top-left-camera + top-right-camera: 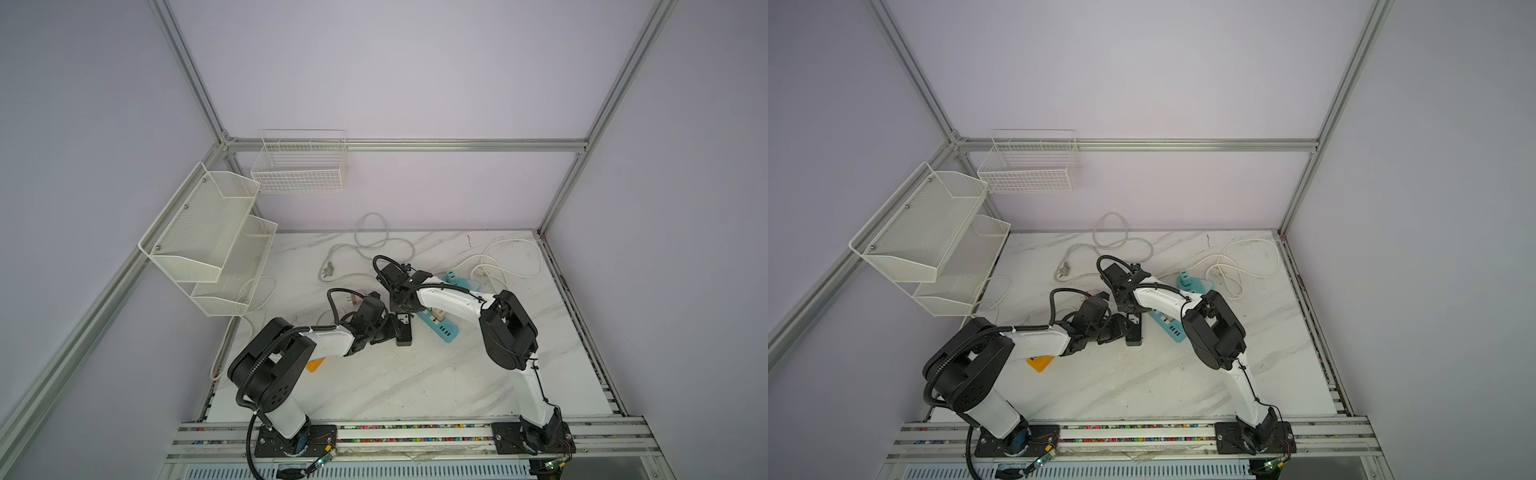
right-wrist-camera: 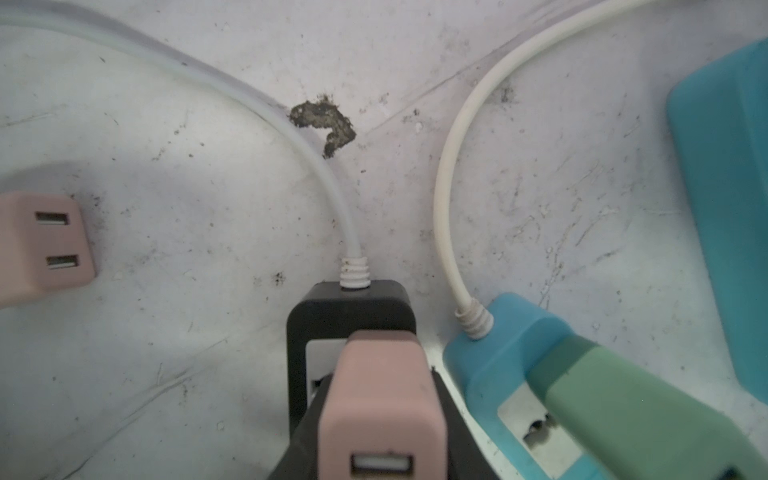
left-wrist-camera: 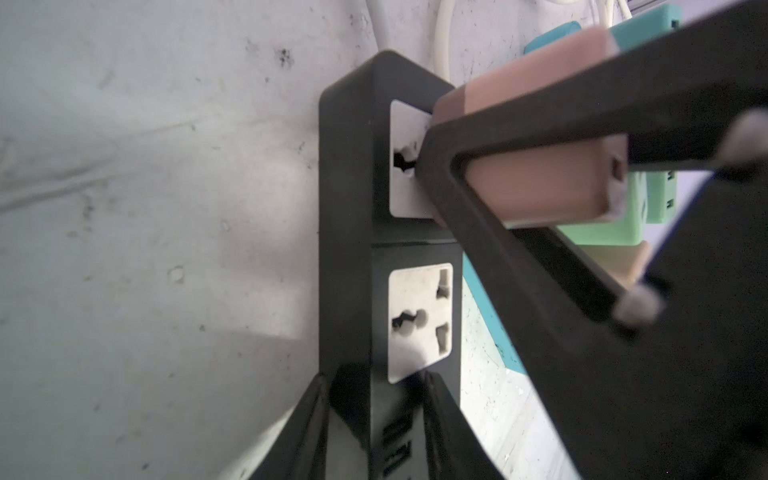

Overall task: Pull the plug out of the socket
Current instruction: 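Pull the second pink adapter out of the strip with the right gripper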

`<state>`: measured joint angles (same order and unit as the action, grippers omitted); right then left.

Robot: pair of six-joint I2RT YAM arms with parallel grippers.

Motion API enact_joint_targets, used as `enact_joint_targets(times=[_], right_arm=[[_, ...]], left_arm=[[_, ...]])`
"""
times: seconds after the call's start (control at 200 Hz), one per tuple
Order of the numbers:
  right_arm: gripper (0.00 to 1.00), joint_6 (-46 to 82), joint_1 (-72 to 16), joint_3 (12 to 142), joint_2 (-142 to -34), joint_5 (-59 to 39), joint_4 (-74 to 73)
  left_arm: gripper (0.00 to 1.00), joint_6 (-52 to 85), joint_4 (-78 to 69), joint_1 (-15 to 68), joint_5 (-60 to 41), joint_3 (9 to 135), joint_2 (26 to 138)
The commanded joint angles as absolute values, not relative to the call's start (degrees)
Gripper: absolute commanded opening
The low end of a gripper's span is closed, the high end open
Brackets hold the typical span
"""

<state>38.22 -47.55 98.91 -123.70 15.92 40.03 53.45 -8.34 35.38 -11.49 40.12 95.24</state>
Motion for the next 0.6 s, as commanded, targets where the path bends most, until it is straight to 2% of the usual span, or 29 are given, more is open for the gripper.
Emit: enact_joint_targets(times=[0.0, 0.595], right_arm=[[0.27, 38.17, -46.39, 99.61, -121.17, 17.1, 39.66], [0.27, 36.4, -46.4, 100.94, -116.1, 17.29, 40.77]], left_arm=[[0.36, 52.73, 7.11, 36.21, -8.87, 37.26, 99.95], [0.35, 52.65, 7.01, 36.21, -9.24, 37.97, 100.02]])
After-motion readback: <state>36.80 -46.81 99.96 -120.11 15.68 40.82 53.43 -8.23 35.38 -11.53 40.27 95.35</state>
